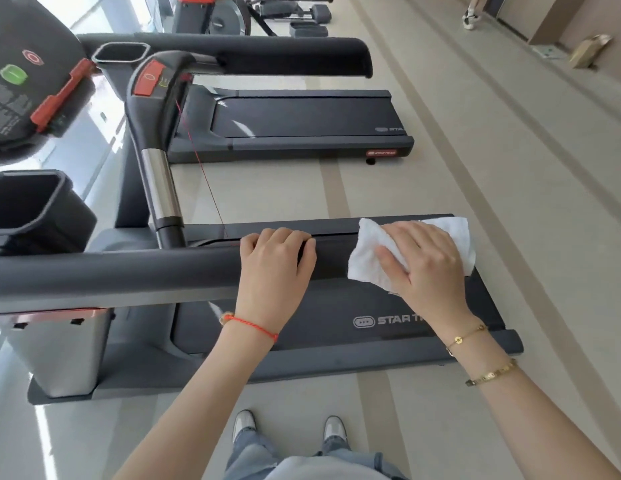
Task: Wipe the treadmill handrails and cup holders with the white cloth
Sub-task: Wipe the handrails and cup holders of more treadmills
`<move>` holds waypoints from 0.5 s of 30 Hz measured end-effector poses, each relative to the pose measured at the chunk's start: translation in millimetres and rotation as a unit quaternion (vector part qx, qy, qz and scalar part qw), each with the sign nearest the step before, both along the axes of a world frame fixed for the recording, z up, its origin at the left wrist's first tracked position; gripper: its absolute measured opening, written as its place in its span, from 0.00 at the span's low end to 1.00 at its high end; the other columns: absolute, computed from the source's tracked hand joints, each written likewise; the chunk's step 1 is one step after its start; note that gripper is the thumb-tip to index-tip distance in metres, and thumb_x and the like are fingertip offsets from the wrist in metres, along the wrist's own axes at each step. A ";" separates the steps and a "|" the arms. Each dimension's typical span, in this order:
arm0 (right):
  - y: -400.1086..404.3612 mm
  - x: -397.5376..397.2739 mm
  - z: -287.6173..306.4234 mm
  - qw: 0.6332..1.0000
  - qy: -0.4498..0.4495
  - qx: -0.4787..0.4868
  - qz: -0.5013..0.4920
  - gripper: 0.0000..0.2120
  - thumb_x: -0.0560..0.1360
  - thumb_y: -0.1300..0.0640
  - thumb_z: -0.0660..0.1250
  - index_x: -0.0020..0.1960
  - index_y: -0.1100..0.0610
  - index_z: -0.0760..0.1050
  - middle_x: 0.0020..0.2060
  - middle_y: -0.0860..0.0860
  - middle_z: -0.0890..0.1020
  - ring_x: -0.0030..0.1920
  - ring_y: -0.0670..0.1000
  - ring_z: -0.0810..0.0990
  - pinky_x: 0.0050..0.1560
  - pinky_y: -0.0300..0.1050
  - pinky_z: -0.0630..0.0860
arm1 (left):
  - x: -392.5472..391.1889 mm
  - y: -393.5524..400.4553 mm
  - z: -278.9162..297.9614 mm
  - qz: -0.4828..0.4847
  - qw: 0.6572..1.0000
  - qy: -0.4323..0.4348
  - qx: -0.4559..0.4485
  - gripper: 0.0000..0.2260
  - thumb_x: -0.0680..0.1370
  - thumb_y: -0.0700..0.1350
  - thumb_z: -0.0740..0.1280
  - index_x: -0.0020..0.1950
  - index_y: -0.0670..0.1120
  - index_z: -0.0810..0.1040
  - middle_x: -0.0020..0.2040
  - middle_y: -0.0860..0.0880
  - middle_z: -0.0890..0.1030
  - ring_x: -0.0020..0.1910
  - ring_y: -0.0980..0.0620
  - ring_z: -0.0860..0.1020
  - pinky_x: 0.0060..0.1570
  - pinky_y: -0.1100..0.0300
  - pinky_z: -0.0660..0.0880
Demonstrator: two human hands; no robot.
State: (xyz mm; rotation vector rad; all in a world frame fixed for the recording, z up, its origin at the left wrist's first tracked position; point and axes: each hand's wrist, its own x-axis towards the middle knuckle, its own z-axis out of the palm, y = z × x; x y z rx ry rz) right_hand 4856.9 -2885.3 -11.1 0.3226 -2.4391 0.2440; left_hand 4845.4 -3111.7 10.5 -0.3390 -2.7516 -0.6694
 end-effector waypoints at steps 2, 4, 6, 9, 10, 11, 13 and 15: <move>16.5 -1.6 1.1 1.000 -0.004 -0.003 0.013 0.16 0.81 0.47 0.59 0.54 0.56 0.80 0.49 0.50 0.83 0.50 0.54 0.80 0.55 0.48 0.73 | 1.9 19.5 -0.3 0.006 1.000 0.000 0.000 0.12 0.82 0.47 0.59 0.51 0.48 0.82 0.46 0.52 0.83 0.47 0.48 0.77 0.58 0.53 0.64; 33.3 -3.5 4.1 0.999 -0.023 -0.023 0.014 0.15 0.81 0.46 0.59 0.51 0.55 0.80 0.46 0.49 0.83 0.47 0.54 0.80 0.51 0.48 0.74 | 3.6 37.3 0.2 0.007 1.000 -0.002 0.001 0.12 0.82 0.48 0.59 0.52 0.48 0.82 0.46 0.52 0.82 0.48 0.49 0.77 0.59 0.54 0.63; 53.4 -5.3 8.0 0.994 -0.071 -0.083 -0.007 0.17 0.79 0.43 0.57 0.48 0.54 0.78 0.42 0.48 0.81 0.43 0.52 0.79 0.45 0.49 0.74 | 5.3 52.5 0.4 0.006 1.000 -0.002 0.000 0.12 0.82 0.48 0.59 0.53 0.49 0.82 0.47 0.53 0.82 0.49 0.49 0.77 0.60 0.54 0.63; 76.3 -8.2 8.7 0.963 -0.155 -0.221 -0.012 0.18 0.78 0.39 0.55 0.44 0.51 0.75 0.38 0.46 0.78 0.39 0.49 0.76 0.39 0.52 0.75 | 6.7 68.5 -1.6 0.004 1.000 0.002 -0.006 0.12 0.82 0.49 0.59 0.55 0.49 0.81 0.48 0.53 0.83 0.50 0.49 0.77 0.60 0.53 0.63; 79.4 -8.7 7.4 0.957 -0.165 -0.240 -0.005 0.18 0.78 0.38 0.56 0.44 0.51 0.74 0.37 0.46 0.77 0.38 0.49 0.76 0.39 0.52 0.75 | 6.8 71.9 -2.7 0.008 1.000 0.005 -0.008 0.12 0.82 0.49 0.59 0.55 0.50 0.81 0.48 0.53 0.83 0.49 0.49 0.78 0.60 0.52 0.63; 80.7 -8.4 5.9 0.954 -0.168 -0.247 -0.001 0.17 0.78 0.38 0.56 0.44 0.51 0.73 0.38 0.46 0.77 0.39 0.48 0.76 0.39 0.52 0.75 | 6.7 74.5 -3.8 0.015 1.000 0.009 -0.011 0.12 0.82 0.49 0.59 0.54 0.50 0.81 0.47 0.54 0.83 0.48 0.49 0.78 0.59 0.52 0.63; 80.1 -4.8 1.4 0.954 -0.161 -0.253 0.011 0.15 0.78 0.39 0.57 0.47 0.48 0.73 0.42 0.43 0.77 0.43 0.45 0.76 0.42 0.49 0.76 | 6.8 76.8 -6.0 0.027 0.999 0.022 -0.013 0.11 0.82 0.48 0.59 0.53 0.51 0.82 0.45 0.54 0.83 0.46 0.49 0.78 0.57 0.52 0.64; 79.4 4.0 -6.7 0.954 -0.145 -0.261 0.026 0.12 0.79 0.40 0.57 0.53 0.46 0.73 0.49 0.39 0.75 0.51 0.42 0.74 0.49 0.44 0.74 | 6.8 76.9 -8.3 0.029 0.999 0.035 -0.014 0.11 0.82 0.48 0.59 0.52 0.51 0.82 0.45 0.55 0.83 0.45 0.50 0.78 0.57 0.52 0.64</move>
